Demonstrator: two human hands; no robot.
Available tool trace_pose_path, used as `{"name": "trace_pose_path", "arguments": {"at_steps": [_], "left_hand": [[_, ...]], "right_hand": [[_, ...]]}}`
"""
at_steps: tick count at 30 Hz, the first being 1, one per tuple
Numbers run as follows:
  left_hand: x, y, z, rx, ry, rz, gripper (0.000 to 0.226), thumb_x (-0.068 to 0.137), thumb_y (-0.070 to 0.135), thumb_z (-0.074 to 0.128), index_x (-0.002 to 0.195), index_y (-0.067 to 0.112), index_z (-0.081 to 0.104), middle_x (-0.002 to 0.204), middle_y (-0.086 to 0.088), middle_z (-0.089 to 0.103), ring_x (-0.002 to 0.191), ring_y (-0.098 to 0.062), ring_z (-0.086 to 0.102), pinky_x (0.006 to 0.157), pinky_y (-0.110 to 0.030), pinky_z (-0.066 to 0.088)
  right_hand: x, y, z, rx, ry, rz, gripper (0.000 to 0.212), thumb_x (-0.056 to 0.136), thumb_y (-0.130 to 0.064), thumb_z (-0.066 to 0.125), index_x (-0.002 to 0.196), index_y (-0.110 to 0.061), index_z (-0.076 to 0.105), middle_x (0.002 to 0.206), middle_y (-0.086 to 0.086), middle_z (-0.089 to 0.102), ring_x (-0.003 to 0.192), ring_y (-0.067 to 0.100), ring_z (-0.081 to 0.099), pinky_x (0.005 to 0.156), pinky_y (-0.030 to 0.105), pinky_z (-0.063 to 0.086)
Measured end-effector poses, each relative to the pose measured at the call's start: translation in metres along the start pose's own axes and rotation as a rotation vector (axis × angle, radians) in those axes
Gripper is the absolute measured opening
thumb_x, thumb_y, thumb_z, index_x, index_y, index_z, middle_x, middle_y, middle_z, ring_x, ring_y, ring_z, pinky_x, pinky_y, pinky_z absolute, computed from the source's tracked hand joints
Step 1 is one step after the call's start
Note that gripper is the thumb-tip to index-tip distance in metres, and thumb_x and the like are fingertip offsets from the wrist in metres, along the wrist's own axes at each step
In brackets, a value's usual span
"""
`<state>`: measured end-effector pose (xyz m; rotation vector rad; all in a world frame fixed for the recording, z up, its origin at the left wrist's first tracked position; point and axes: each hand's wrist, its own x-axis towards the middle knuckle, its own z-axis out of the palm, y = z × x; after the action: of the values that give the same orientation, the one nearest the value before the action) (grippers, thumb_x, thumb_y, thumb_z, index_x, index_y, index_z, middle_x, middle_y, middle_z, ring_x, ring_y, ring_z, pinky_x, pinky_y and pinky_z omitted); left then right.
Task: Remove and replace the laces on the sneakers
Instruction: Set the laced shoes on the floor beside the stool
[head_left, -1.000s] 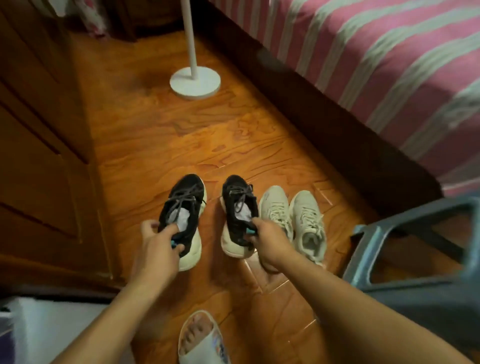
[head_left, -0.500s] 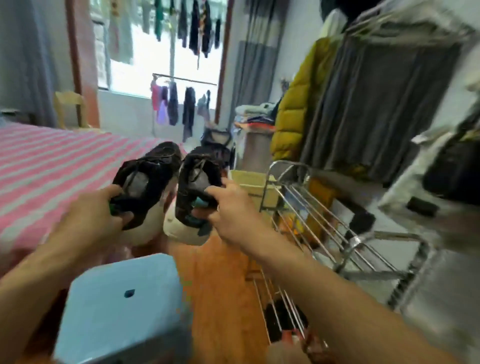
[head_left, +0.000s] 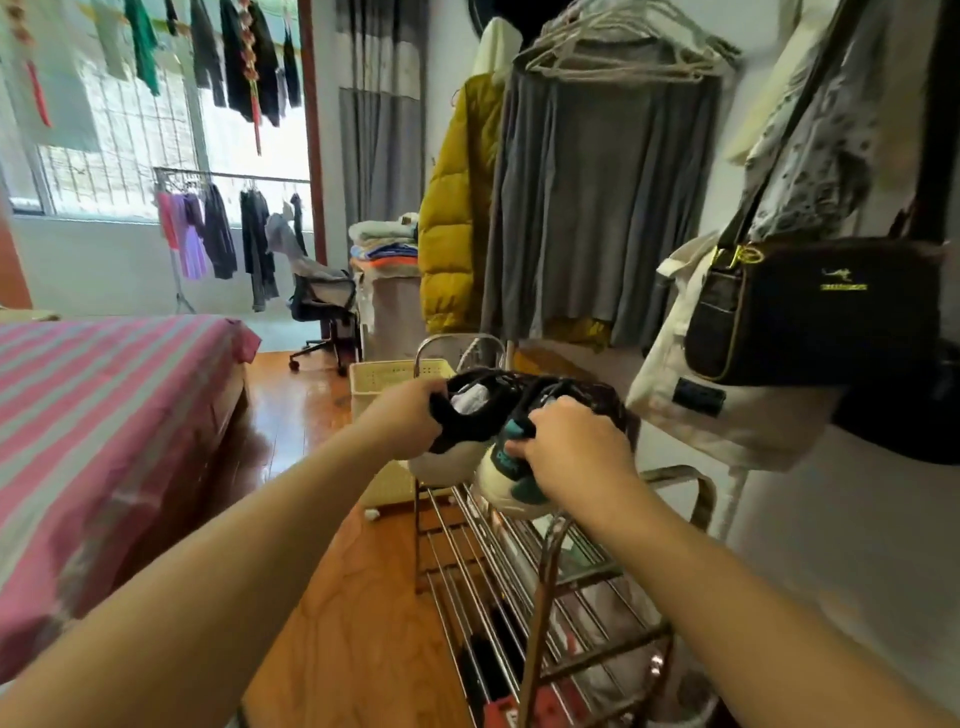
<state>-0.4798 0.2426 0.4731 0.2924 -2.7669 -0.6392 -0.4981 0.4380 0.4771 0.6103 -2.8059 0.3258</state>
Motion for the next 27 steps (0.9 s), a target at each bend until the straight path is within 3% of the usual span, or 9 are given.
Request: {"name": "trace_pose_path", "arguments": {"at_steps": [2, 7, 11, 13, 16, 19, 23, 25, 27], "left_hand": [[0.013, -0.002, 0.020, -0.030, -0.065, 0.022, 0.031, 0.091, 0.003, 0.066, 0.115, 0.022, 0.061, 0.108, 0.000, 0.063, 0.101, -0.020, 0.061, 0.080, -0.031, 0.050], [0.037, 0.007, 0.049, -0.127, -0.181, 0.058, 0.040, 0.092, -0.003, 0.062, 0.120, 0.025, 0.059, 0.119, 0.000, 0.059, 0.109, -0.020, 0.058, 0.085, -0.030, 0.051], [0.042, 0.008, 0.059, -0.244, -0.176, 0.057, 0.060, 0.092, -0.007, 0.057, 0.140, 0.028, 0.052, 0.134, -0.004, 0.057, 0.127, -0.025, 0.056, 0.093, -0.031, 0.051], [0.034, 0.006, 0.059, -0.358, -0.167, 0.043, 0.078, 0.093, -0.008, 0.055, 0.156, 0.033, 0.034, 0.150, -0.008, 0.049, 0.137, -0.027, 0.049, 0.100, -0.034, 0.049], [0.010, -0.010, 0.057, -0.604, -0.127, -0.043, 0.084, 0.095, -0.006, 0.058, 0.161, 0.033, 0.023, 0.152, -0.007, 0.047, 0.124, -0.018, 0.056, 0.082, -0.022, 0.051], [-0.029, -0.052, 0.050, -0.592, -0.035, -0.144, 0.067, 0.095, -0.005, 0.055, 0.152, 0.029, 0.042, 0.136, 0.001, 0.059, 0.096, -0.009, 0.064, 0.075, -0.029, 0.058], [-0.133, -0.159, 0.019, -0.446, 0.116, -0.246, 0.031, 0.093, 0.002, 0.058, 0.116, 0.018, 0.072, 0.105, 0.003, 0.076, 0.092, -0.013, 0.070, 0.079, -0.037, 0.056], [-0.216, -0.235, -0.006, -0.336, 0.231, -0.447, 0.025, 0.092, 0.007, 0.059, 0.108, 0.021, 0.073, 0.102, 0.005, 0.076, 0.092, -0.013, 0.070, 0.084, -0.034, 0.055], [-0.327, -0.314, -0.026, -0.281, 0.348, -0.743, 0.023, 0.094, 0.010, 0.058, 0.104, 0.025, 0.071, 0.099, 0.003, 0.075, 0.087, -0.016, 0.068, 0.077, -0.031, 0.054]], "right_hand": [[-0.003, -0.003, 0.017, -0.104, 0.008, 0.019, 0.039, 0.097, -0.053, 0.056, 0.119, -0.022, 0.065, 0.113, 0.004, 0.059, 0.106, 0.032, 0.060, 0.076, 0.039, 0.043], [0.007, -0.004, 0.028, -0.219, 0.015, 0.018, 0.046, 0.098, -0.053, 0.055, 0.131, -0.021, 0.059, 0.130, 0.005, 0.060, 0.126, 0.031, 0.046, 0.101, 0.048, 0.036], [0.013, 0.000, 0.028, -0.118, -0.113, 0.040, 0.054, 0.095, -0.056, 0.056, 0.134, -0.018, 0.056, 0.126, 0.006, 0.062, 0.120, 0.029, 0.055, 0.099, 0.045, 0.041], [0.009, -0.001, 0.030, -0.116, -0.133, 0.038, 0.053, 0.096, -0.057, 0.055, 0.131, -0.017, 0.057, 0.122, 0.006, 0.064, 0.115, 0.028, 0.058, 0.096, 0.044, 0.042], [0.001, -0.014, 0.027, -0.081, 0.124, -0.025, 0.046, 0.098, -0.050, 0.055, 0.129, -0.016, 0.055, 0.124, 0.007, 0.058, 0.117, 0.027, 0.054, 0.093, 0.042, 0.046], [-0.003, -0.061, 0.033, 0.063, 0.340, -0.263, 0.026, 0.102, -0.035, 0.052, 0.119, -0.017, 0.059, 0.114, 0.005, 0.060, 0.108, 0.023, 0.056, 0.087, 0.037, 0.047], [-0.025, -0.183, 0.097, 0.227, 0.054, -0.559, 0.015, 0.098, -0.027, 0.052, 0.104, -0.016, 0.061, 0.102, 0.008, 0.061, 0.096, 0.031, 0.060, 0.076, 0.039, 0.045], [-0.065, -0.262, 0.143, 0.298, -0.123, -0.696, 0.018, 0.098, -0.031, 0.051, 0.095, -0.017, 0.061, 0.097, 0.006, 0.059, 0.090, 0.030, 0.058, 0.070, 0.036, 0.041], [-0.131, -0.343, 0.185, 0.388, -0.274, -0.864, 0.019, 0.098, -0.031, 0.052, 0.091, -0.015, 0.062, 0.094, 0.006, 0.058, 0.088, 0.029, 0.057, 0.072, 0.037, 0.043]]}}
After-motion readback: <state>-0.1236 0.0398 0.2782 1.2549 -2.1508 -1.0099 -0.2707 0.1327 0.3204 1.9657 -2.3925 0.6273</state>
